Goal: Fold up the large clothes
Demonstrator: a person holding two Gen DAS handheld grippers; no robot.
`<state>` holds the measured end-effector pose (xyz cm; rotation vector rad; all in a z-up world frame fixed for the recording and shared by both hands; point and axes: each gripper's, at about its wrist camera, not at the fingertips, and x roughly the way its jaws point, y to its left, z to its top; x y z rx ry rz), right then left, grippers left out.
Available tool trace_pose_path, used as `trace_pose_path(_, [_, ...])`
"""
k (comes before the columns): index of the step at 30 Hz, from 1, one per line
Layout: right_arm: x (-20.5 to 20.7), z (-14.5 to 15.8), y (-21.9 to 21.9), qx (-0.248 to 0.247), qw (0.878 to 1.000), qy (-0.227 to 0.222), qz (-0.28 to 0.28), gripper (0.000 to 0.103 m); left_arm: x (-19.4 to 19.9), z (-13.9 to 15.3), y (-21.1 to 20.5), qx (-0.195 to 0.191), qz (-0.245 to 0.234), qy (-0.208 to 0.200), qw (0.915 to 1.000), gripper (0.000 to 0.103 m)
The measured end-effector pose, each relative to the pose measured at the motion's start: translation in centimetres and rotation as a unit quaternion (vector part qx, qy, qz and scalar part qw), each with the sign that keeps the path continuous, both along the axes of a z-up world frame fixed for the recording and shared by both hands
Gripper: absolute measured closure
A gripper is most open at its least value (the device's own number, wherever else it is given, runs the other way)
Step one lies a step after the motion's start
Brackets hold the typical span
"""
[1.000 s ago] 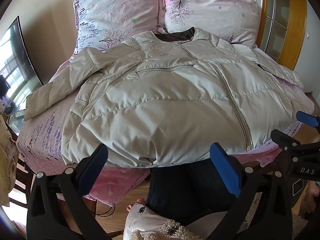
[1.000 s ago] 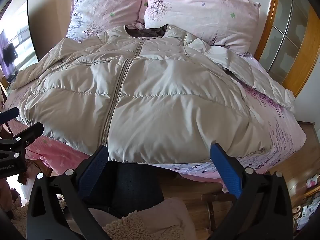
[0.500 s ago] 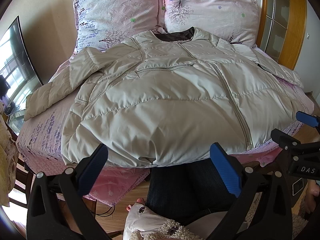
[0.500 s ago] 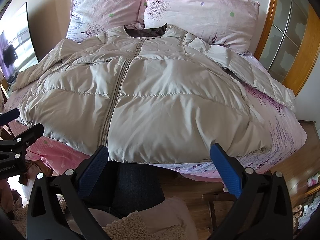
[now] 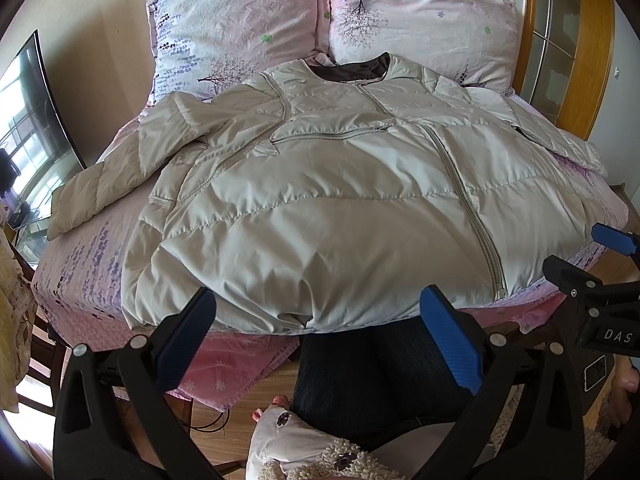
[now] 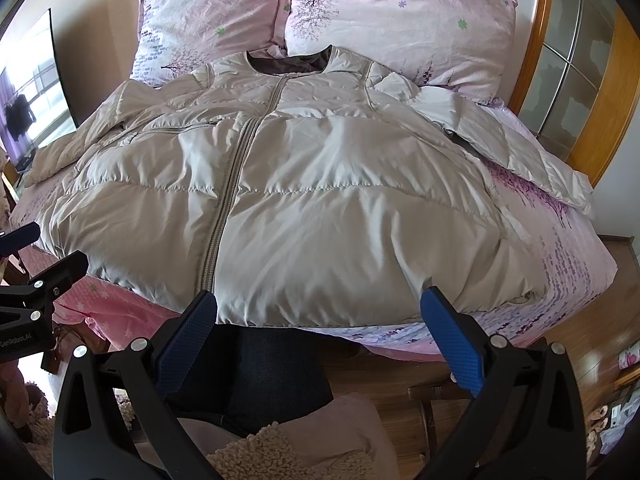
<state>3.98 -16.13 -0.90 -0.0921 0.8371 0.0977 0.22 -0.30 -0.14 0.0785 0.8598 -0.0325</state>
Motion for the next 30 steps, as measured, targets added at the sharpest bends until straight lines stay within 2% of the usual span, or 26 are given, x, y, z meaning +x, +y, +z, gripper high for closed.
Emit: trace_pose_path(30, [-0.15, -0.38, 0.37, 0.009, 1.000, 0.001, 0.000, 0.001, 0.04, -0.01, -0.02, 0.000, 0.000, 0.000, 1.0000, 0.002])
